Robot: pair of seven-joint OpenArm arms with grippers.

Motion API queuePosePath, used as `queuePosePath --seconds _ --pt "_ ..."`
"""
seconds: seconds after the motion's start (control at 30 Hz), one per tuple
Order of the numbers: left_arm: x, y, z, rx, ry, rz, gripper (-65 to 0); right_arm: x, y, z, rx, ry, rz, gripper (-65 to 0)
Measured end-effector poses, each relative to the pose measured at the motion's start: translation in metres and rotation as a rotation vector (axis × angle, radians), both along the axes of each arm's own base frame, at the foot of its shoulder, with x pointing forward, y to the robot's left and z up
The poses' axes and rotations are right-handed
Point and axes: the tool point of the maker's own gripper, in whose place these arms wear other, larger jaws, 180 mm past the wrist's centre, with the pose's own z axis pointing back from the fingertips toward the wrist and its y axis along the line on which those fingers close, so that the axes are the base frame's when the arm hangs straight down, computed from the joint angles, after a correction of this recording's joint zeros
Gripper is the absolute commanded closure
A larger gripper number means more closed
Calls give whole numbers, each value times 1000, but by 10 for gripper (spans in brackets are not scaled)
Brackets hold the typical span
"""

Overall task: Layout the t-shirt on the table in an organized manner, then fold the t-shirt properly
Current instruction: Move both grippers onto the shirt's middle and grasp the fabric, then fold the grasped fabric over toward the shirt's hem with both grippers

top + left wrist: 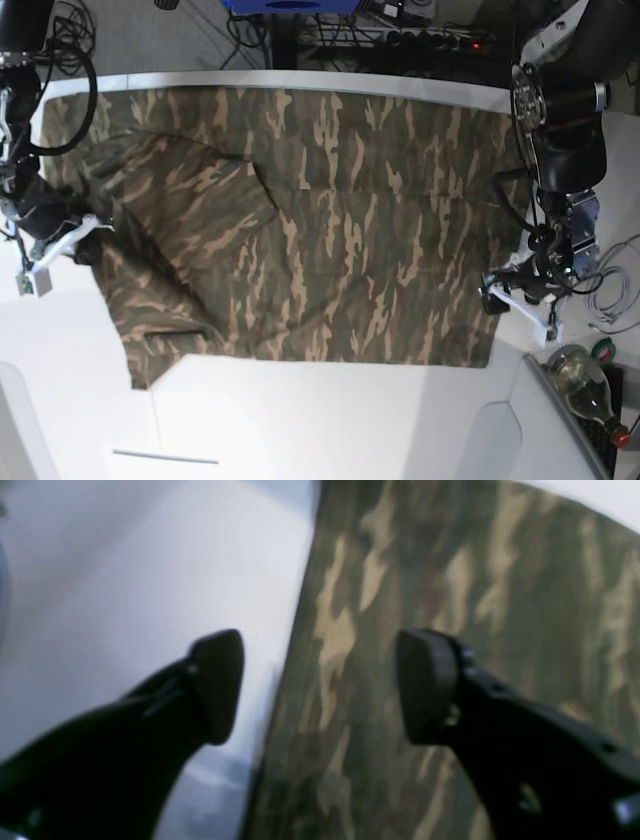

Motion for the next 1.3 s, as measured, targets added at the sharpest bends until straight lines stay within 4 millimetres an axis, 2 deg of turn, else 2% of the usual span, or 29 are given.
queuePosePath --seconds 0.07,0.17,0.23,0.3,0.37,0.4,0.57,0.67,0.73,0.8,0.87,0.93,1.0,1.13,1.23,1.3 --pt "-9 -2 -19 -34 47 22 -461 2 1 3 6 -11 0 0" --pt "-10 -2 -24 -47 37 38 -416 1 1 3 4 -10 0 0" --pt "-9 -2 -25 -48 26 40 -364 -1 0 0 3 -1 0 0" --pt "-11 -3 -27 -52 29 41 -253 -1 1 0 3 -1 0 0" --pt "-15 -3 -29 -56 28 45 -61 -1 0 1 -1 -2 0 0" --pt "-16 -4 -30 -60 25 48 0 0 0 1 -1 -3 0 0" --pt "-16 -4 -28 -53 23 41 0 1 -2 -4 2 8 -8 0" --pt "-28 -8 -24 -13 46 -2 0 0 -5 -17 13 44 -21 0" --pt "-34 -10 -12 24 47 -38 0 -4 -8 -26 16 71 -32 0" --pt "-30 -13 9 59 17 -65 0 -7 -9 -31 18 87 -35 0" --pt "-24 -20 32 85 -23 -92 0 -7 -8 -31 23 85 -37 0" --pt "-26 -25 42 95 -21 -111 0 -5 -7 -29 27 79 -37 0" --pt "-38 -26 37 99 20 -119 0 -4 -7 -28 28 76 -37 0" --pt "-76 -30 14 111 135 -133 0 -6 -6 -30 32 82 -37 0" --pt "-87 -35 15 118 135 -150 0 -13 -5 -32 29 87 -34 0" --pt "-92 -36 18 130 125 -159 0 -22 5 -29 31 79 -27 0"
